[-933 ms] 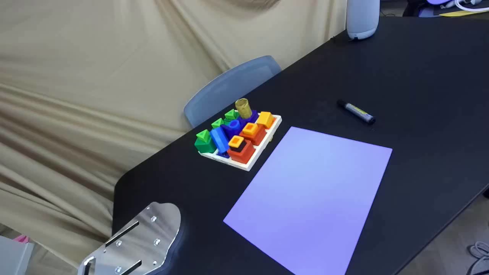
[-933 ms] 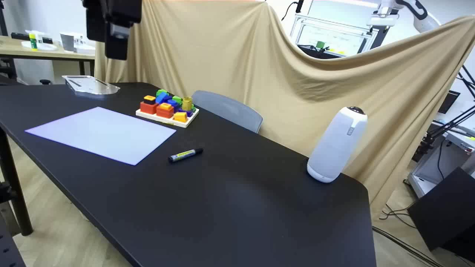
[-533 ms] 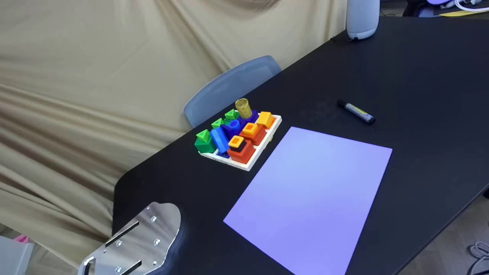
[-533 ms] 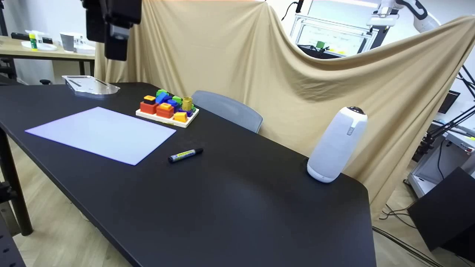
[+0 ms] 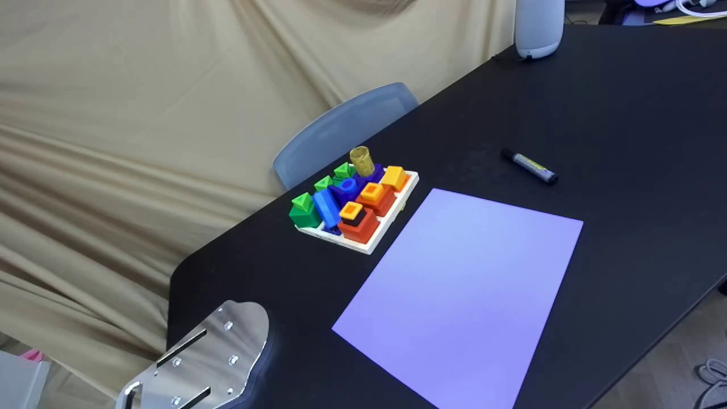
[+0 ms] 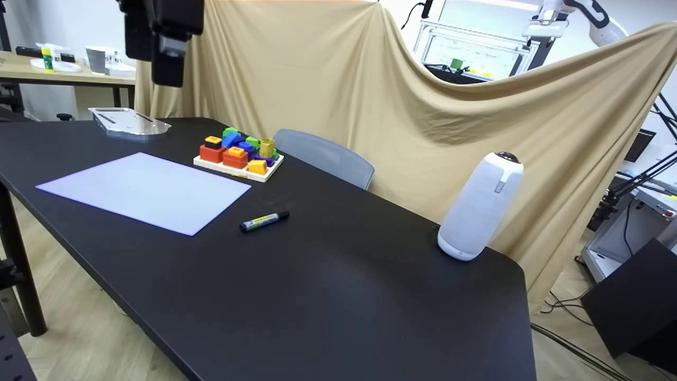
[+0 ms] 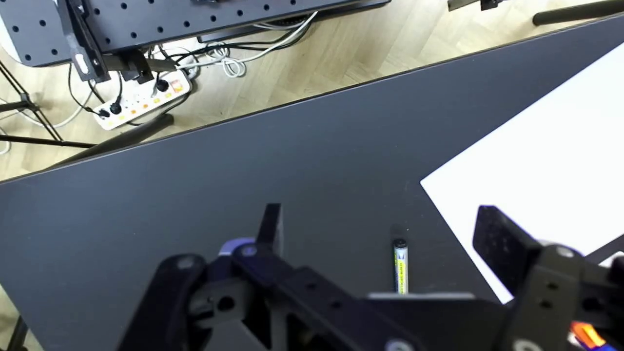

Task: Put the marker on the white paper

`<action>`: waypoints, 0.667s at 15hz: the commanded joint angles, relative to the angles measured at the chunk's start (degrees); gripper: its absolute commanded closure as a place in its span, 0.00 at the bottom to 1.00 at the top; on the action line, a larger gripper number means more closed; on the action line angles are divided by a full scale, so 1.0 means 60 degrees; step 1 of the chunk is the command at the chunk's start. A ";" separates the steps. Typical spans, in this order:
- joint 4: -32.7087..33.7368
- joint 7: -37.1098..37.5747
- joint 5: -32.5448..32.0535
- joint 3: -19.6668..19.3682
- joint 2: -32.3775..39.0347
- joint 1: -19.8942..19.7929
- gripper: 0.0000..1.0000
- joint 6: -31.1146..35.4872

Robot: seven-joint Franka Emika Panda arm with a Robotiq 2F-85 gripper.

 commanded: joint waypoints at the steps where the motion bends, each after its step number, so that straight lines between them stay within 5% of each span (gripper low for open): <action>1: 0.0211 0.0183 -0.0055 0.0120 0.0982 -0.0060 0.00 0.1159; 10: 0.1174 0.0416 0.0124 0.0748 0.5010 0.0579 0.00 0.5594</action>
